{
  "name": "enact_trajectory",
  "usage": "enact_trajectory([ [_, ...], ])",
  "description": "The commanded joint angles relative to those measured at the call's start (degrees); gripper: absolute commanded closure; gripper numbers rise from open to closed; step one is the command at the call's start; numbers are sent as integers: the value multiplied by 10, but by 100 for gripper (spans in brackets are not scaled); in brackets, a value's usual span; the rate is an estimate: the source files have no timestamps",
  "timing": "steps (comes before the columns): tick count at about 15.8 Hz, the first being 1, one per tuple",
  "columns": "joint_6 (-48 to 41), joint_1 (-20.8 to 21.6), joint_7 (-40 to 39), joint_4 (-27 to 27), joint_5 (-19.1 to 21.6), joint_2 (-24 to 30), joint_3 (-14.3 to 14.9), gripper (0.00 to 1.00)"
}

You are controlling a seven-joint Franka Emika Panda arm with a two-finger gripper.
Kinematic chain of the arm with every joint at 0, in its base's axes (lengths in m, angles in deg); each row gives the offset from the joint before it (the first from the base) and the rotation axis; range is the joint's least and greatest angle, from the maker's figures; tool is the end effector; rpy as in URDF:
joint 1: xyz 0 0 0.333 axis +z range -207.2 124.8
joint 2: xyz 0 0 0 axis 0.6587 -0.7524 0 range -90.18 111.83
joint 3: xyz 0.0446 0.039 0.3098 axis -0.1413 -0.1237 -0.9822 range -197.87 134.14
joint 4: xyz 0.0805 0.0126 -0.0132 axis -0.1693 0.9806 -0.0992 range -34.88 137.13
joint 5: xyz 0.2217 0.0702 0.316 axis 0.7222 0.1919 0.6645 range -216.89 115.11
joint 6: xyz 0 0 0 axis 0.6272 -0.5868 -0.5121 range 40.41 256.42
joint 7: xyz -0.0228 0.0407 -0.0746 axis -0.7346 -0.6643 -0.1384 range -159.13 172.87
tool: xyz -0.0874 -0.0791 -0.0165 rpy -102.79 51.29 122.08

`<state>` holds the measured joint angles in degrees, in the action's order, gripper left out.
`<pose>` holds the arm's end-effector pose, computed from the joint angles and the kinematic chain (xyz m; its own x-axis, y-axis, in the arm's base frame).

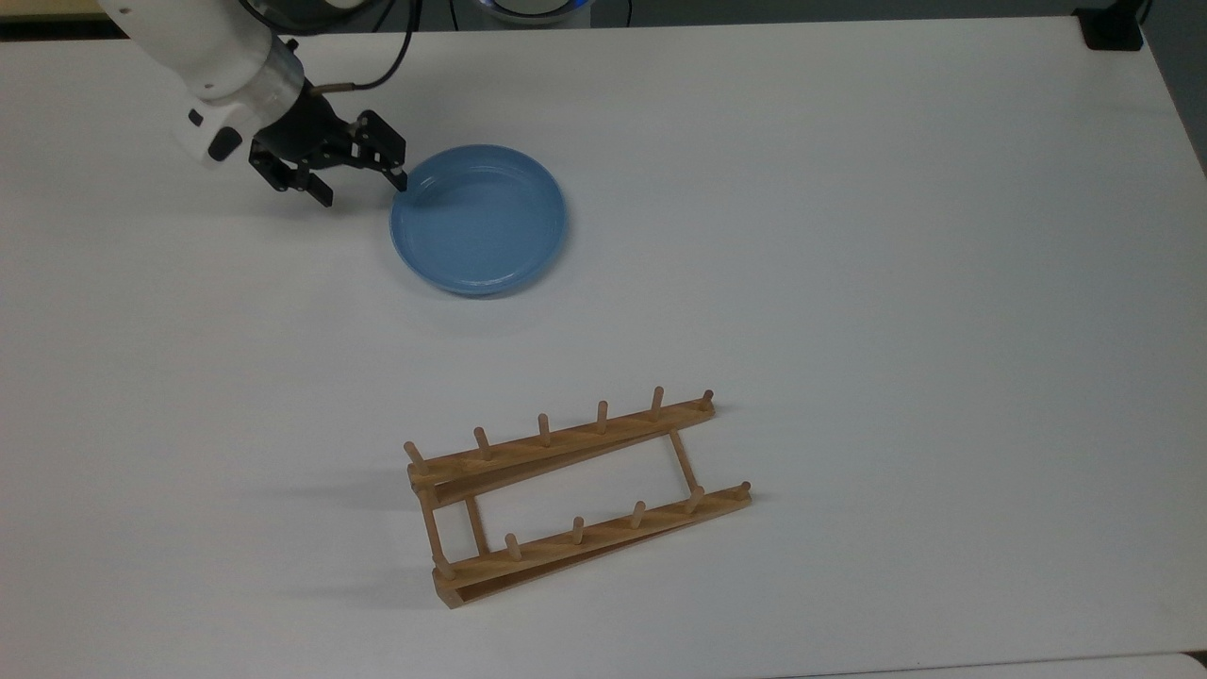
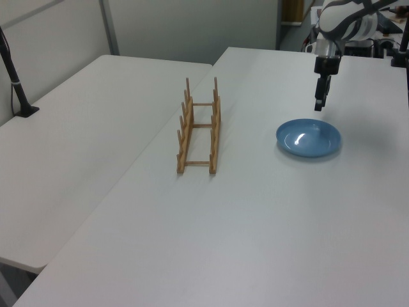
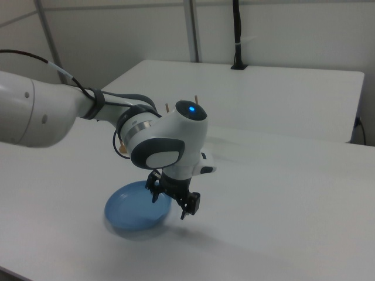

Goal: Place plate in plate rack
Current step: 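Lower the gripper and close it on the blue plate's rim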

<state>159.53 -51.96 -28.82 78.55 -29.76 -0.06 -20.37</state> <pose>0.5284 -0.1897 0.3259 0.9994 0.0333 -0.0108 0.0283 -0.9491 -0.3136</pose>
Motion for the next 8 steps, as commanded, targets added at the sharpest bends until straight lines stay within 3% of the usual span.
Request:
enact_trajectory([
  [1,27,22,35,10,14,-12,3,6],
  [3,27,28,39,9,34,-12,4,21],
  [4,27,28,39,9,36,-12,3,34],
  [5,27,28,39,7,37,-12,3,49],
  [7,24,27,40,4,37,-11,3,90],
  [8,23,26,40,1,37,-10,3,100],
])
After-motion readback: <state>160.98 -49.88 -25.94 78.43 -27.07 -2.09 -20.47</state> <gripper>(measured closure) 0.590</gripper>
